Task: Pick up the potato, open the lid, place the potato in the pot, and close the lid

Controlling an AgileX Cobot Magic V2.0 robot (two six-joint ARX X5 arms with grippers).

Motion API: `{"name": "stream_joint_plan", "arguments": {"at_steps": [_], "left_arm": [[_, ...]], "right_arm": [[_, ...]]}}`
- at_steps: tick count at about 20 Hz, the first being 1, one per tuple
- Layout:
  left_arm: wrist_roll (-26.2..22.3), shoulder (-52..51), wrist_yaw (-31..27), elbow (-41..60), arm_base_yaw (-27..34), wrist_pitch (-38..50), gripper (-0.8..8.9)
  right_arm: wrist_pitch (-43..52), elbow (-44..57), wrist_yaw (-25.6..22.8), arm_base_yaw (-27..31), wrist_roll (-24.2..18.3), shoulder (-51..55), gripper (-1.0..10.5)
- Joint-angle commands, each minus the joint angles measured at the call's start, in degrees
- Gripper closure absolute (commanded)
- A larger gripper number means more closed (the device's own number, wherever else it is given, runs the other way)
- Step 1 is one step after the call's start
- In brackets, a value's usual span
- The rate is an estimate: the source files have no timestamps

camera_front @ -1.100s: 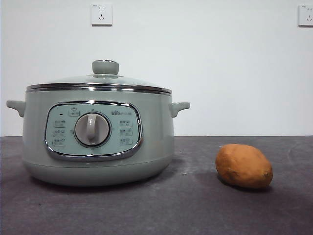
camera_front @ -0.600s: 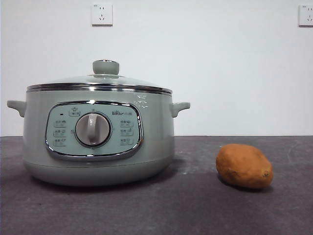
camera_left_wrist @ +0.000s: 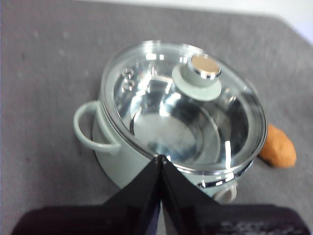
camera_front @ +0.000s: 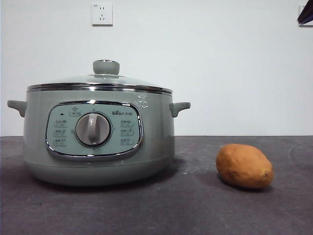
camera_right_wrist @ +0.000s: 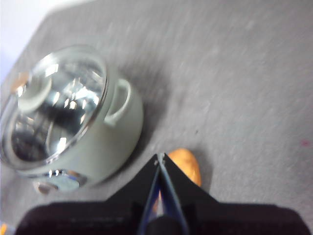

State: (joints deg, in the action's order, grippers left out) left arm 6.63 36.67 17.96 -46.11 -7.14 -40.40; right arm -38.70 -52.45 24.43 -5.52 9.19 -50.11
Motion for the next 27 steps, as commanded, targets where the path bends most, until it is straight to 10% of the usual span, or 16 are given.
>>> {"name": "stream_joint_plan", "arguments": {"at_steps": [1, 3, 7, 11, 20, 27], "left_arm": [[-2.32, 4.07, 0.59, -2.1, 0.07, -1.79, 8.14], [-2.29, 6.99, 0.61, -2.84, 0.07, -1.97, 8.02], [-2.16, 8.31, 0.57, -2.86, 0.07, 0.55, 3.67], [-0.66, 8.31, 2.16, -2.93, 0.02, 5.07, 3.69], [1.07, 8.31, 6.43, -2.93, -0.04, 9.07, 3.74], [1.31, 8.31, 6.43, -2.93, -0.04, 8.48, 3.74]], "right_arm": [[-0.59, -0.33, 1.01, 0.09, -1.97, -1.86, 9.3], [-0.83, -0.33, 0.98, 0.09, -1.95, -2.64, 7.8], [-0.76, -0.33, 0.79, 0.09, -1.95, -2.64, 5.0], [-0.33, -0.35, 0.31, -1.64, -1.9, -3.98, 5.0], [0.28, -1.99, -19.58, -21.0, -1.53, -22.62, 5.0], [4.22, -3.23, -23.47, -23.47, -0.66, -41.07, 5.0]]}}
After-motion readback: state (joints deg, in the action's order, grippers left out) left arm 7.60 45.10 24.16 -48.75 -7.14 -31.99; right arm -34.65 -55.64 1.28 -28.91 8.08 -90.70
